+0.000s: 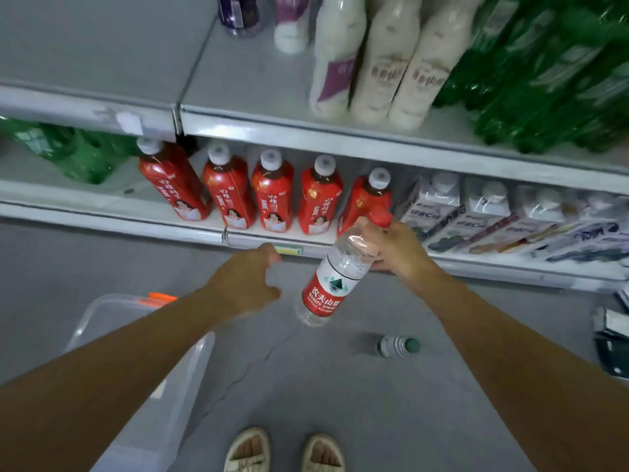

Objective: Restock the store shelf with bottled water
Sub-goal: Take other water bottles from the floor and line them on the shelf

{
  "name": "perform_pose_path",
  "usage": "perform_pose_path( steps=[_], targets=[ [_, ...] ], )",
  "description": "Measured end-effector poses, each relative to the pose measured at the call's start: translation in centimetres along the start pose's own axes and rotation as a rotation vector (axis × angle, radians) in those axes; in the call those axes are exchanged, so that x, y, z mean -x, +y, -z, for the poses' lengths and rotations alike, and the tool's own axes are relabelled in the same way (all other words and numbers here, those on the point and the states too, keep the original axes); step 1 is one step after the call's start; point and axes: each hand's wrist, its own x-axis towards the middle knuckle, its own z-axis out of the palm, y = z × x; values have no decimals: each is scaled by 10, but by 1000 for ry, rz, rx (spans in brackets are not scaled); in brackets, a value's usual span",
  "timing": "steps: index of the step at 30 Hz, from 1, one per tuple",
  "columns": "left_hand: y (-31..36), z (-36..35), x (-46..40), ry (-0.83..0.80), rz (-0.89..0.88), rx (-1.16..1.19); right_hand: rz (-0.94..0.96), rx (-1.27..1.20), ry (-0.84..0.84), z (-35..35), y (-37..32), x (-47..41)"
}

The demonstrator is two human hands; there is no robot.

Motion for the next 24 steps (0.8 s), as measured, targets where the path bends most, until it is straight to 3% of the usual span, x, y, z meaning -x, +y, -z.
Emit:
perform_pose_path(
  steps=[11, 24],
  targets=[
    [107, 189, 131, 180, -81, -89, 313, 273, -51, 71, -241, 124],
    [240, 356, 276, 469, -211, -89, 667, 405, 38, 162, -445, 255]
  ],
)
